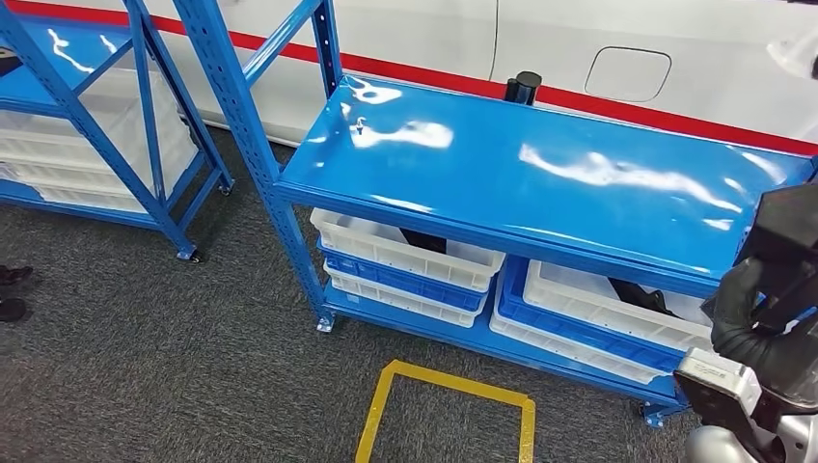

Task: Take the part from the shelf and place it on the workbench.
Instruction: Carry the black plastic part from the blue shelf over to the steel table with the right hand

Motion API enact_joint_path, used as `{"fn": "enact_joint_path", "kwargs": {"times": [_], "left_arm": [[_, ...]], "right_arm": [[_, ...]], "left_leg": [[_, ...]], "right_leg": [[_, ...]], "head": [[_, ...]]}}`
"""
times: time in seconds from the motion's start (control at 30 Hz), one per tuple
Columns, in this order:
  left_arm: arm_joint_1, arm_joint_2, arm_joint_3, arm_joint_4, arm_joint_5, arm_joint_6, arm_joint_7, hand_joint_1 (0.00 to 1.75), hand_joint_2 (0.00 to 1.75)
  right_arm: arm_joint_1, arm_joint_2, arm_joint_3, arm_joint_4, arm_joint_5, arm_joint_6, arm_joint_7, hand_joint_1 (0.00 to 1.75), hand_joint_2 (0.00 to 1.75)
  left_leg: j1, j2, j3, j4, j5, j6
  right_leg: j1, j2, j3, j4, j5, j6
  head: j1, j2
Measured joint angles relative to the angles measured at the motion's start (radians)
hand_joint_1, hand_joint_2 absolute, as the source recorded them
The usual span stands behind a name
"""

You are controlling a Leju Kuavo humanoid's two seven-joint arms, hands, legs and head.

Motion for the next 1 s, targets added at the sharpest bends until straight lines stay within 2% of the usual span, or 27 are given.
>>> {"fn": "enact_joint_path", "kwargs": {"times": [0.03,0.07,0.1,0.13,0.17,0.2,0.23,0.27,0.33,0.37,0.4,0.43,0.47,0.5,0.53,0.57,0.6,0.67,0.7,0.73,0.8,0.83,0.87,0.9,0.93,0.97,1.0], "left_arm": [[0.0,0.0,0.0,0.0,0.0,0.0,0.001,0.0,1.75],[0.0,0.0,0.0,0.0,0.0,0.001,0.001,0.0,1.75],[0.0,0.0,0.001,0.0,0.0,0.001,0.002,0.0,1.75],[0.0,0.0,0.002,0.0,0.0,0.001,0.002,0.0,1.75],[0.001,0.001,0.004,0.0,0.0,0.001,0.004,0.0,1.75],[0.002,0.001,0.007,0.0,0.0,0.002,0.005,0.0,1.75],[0.003,0.002,0.009,0.0,-0.001,0.002,0.006,0.0,1.75],[0.003,0.002,0.01,0.0,-0.001,0.002,0.007,0.0,1.75],[0.004,0.001,0.012,0.0,-0.004,0.001,0.006,0.0,1.75],[0.004,0.001,0.013,0.0,-0.005,-0.001,0.005,0.0,1.75],[0.004,0.001,0.014,0.0,-0.007,-0.002,0.004,0.0,1.75],[0.005,0.002,0.015,0.0,-0.008,-0.003,0.003,0.0,1.75],[0.005,0.002,0.016,-0.001,-0.011,-0.004,0.002,0.0,1.75],[0.005,0.002,0.016,-0.002,-0.013,-0.004,0.002,0.0,1.75],[0.005,0.002,0.017,-0.003,-0.016,-0.004,0.002,0.0,1.75],[0.005,0.003,0.017,-0.004,-0.017,-0.004,0.002,0.0,1.75],[0.005,0.003,0.018,-0.005,-0.018,-0.004,0.002,0.0,1.75],[0.006,0.003,0.019,-0.006,-0.019,-0.004,0.002,0.0,1.75],[0.006,0.003,0.019,-0.006,-0.019,-0.003,0.002,0.0,1.75],[0.006,0.003,0.02,-0.006,-0.019,-0.003,0.002,0.0,1.75],[0.005,0.004,0.022,-0.007,-0.02,-0.002,0.002,0.0,1.75],[0.005,0.004,0.023,-0.007,-0.021,-0.002,0.002,0.0,1.75],[0.005,0.004,0.024,-0.007,-0.021,-0.001,0.002,0.0,1.75],[0.005,0.004,0.025,-0.007,-0.022,-0.001,0.002,0.0,1.75],[0.005,0.004,0.025,-0.007,-0.023,0.0,0.002,0.0,1.75],[0.005,0.004,0.025,-0.007,-0.023,0.0,0.002,0.0,1.75],[0.005,0.004,0.026,-0.008,-0.023,0.0,0.002,0.0,1.75]], "right_arm": [[-0.002,-0.003,0.0,0.005,-0.002,0.0,0.001,1.75,1.75],[-0.004,-0.004,0.0,0.009,-0.004,0.0,0.002,1.75,1.75],[-0.005,-0.006,-0.001,0.013,-0.004,0.0,0.002,1.75,1.75],[-0.006,-0.008,-0.001,0.017,-0.005,0.0,0.002,1.75,1.75],[-0.006,-0.008,-0.001,0.021,-0.006,0.0,0.003,1.75,1.75],[-0.006,-0.01,-0.001,0.025,-0.009,0.0,0.005,1.75,1.75],[-0.006,-0.011,-0.001,0.029,-0.016,0.0,0.009,1.75,1.75],[-0.007,-0.012,-0.001,0.033,-0.024,0.001,0.015,1.75,1.75],[-0.002,-0.017,-0.002,0.039,-0.048,0.002,0.024,1.75,1.75],[0.004,-0.02,-0.003,0.042,-0.059,0.003,0.026,1.75,1.75],[0.012,-0.023,-0.006,0.044,-0.07,0.005,0.028,1.75,1.75],[0.023,-0.025,-0.01,0.045,-0.079,0.009,0.03,1.75,1.75],[0.034,-0.026,-0.016,0.046,-0.086,0.014,0.032,1.75,1.75],[0.044,-0.027,-0.023,0.046,-0.092,0.021,0.034,1.75,1.75],[0.053,-0.027,-0.03,0.046,-0.097,0.028,0.036,1.75,1.75],[0.058,-0.026,-0.037,0.046,-0.1,0.034,0.038,1.75,1.75],[0.062,-0.026,-0.043,0.046,-0.103,0.038,0.039,1.75,1.75],[0.069,-0.025,-0.054,0.046,-0.108,0.04,0.04,1.75,1.75],[0.073,-0.025,-0.059,0.046,-0.111,0.04,0.041,1.75,1.75],[0.076,-0.025,-0.065,0.047,-0.113,0.04,0.042,1.75,1.75],[0.081,-0.024,-0.074,0.049,-0.117,0.041,0.043,1.75,1.75],[0.083,-0.024,-0.078,0.05,-0.117,0.041,0.044,1.75,1.75],[0.087,-0.023,-0.08,0.05,-0.118,0.041,0.044,1.75,1.75],[0.09,-0.022,-0.082,0.051,-0.119,0.043,0.044,1.75,1.75],[0.093,-0.02,-0.084,0.052,-0.119,0.045,0.044,1.75,1.75],[0.093,-0.018,-0.084,0.052,-0.119,0.049,0.043,1.75,1.75],[0.092,-0.016,-0.085,0.053,-0.119,0.053,0.043,1.75,1.75]], "left_leg": [[-0.002,0.0,-0.009,0.002,0.009,-0.004],[-0.004,-0.001,-0.014,0.004,0.019,-0.008],[-0.006,-0.001,-0.018,0.005,0.027,-0.012],[-0.008,-0.001,-0.021,0.005,0.036,-0.017],[-0.006,-0.002,-0.024,0.006,0.04,-0.021],[-0.004,-0.003,-0.029,0.015,0.028,-0.026],[-0.001,-0.005,-0.039,0.04,-0.003,-0.033],[0.003,-0.006,-0.051,0.08,-0.05,-0.04],[0.01,-0.007,-0.081,0.208,-0.151,-0.052],[0.014,-0.007,-0.088,0.263,-0.173,-0.056],[0.017,-0.007,-0.085,0.296,-0.173,-0.059],[0.021,-0.007,-0.064,0.291,-0.153,-0.061],[0.024,-0.007,-0.027,0.252,-0.125,-0.062],[0.026,-0.008,0.022,0.187,-0.106,-0.06],[0.025,-0.01,0.07,0.117,-0.097,-0.058],[0.023,-0.011,0.103,0.063,-0.098,-0.055],[0.02,-0.012,0.122,0.028,-0.103,-0.051],[0.014,-0.012,0.122,0.007,-0.1,-0.041],[0.014,-0.01,0.118,-0.001,-0.092,-0.033],[0.015,-0.007,0.112,-0.009,-0.084,-0.022],[0.015,-0.002,0.094,-0.017,-0.065,-0.006],[0.014,0.0,0.082,-0.016,-0.056,-0.002],[0.013,0.001,0.071,-0.015,-0.048,-0.001],[0.013,0.003,0.059,-0.014,-0.04,-0.002],[0.014,0.004,0.048,-0.012,-0.032,-0.005],[0.016,0.004,0.038,-0.009,-0.026,-0.009],[0.018,0.005,0.028,-0.003,-0.022,-0.013]], "right_leg": [[0.003,0.0,0.055,-0.081,0.002,-0.003],[0.007,0.001,0.091,-0.14,-0.002,-0.008],[0.01,0.001,0.11,-0.176,-0.009,-0.014],[0.014,0.002,0.116,-0.195,-0.012,-0.021],[0.008,0.002,0.107,-0.192,-0.006,-0.028],[0.004,0.001,0.101,-0.191,0.002,-0.036],[0.0,-0.001,0.092,-0.191,0.011,-0.047],[-0.004,-0.002,0.082,-0.191,0.022,-0.056],[-0.001,-0.005,0.061,-0.189,0.042,-0.064],[0.0,-0.005,0.05,-0.187,0.052,-0.062],[0.0,-0.005,0.038,-0.184,0.061,-0.06],[-0.001,-0.005,0.024,-0.179,0.068,-0.057],[-0.002,-0.005,0.011,-0.173,0.074,-0.053],[-0.002,-0.005,-0.001,-0.166,0.078,-0.049],[-0.002,-0.006,-0.011,-0.16,0.082,-0.044],[-0.001,-0.006,-0.018,-0.157,0.087,-0.036],[-0.002,-0.006,-0.024,-0.155,0.093,-0.027],[-0.003,-0.006,-0.034,-0.156,0.106,-0.007],[-0.004,-0.006,-0.041,-0.151,0.103,-0.003],[-0.004,-0.004,-0.054,-0.134,0.086,-0.004],[-0.004,-0.002,-0.092,-0.04,0.018,-0.014],[-0.003,-0.001,-0.113,0.027,-0.019,-0.018],[-0.003,0.0,-0.127,0.088,-0.044,-0.017],[-0.004,0.001,-0.129,0.123,-0.053,-0.01],[-0.006,0.001,-0.112,0.118,-0.044,0.001],[-0.01,0.0,-0.078,0.075,-0.023,0.014],[-0.015,0.0,-0.03,0.002,-0.001,0.027]], "head": [[0.0,0.0],[-0.001,0.0],[-0.002,0.0],[-0.003,0.0],[-0.004,0.0],[-0.004,0.0],[-0.007,0.0],[-0.009,0.0],[-0.012,0.0],[-0.012,0.0],[-0.013,0.0],[-0.013,0.0],[-0.013,0.0],[-0.013,0.0],[-0.013,0.0],[-0.012,0.0],[-0.011,0.0],[-0.01,0.0],[-0.01,0.0],[-0.008,0.0],[-0.002,0.0],[0.0,0.0],[0.001,0.0],[0.001,0.0],[0.001,0.0],[0.001,0.0],[0.002,0.0]]}}
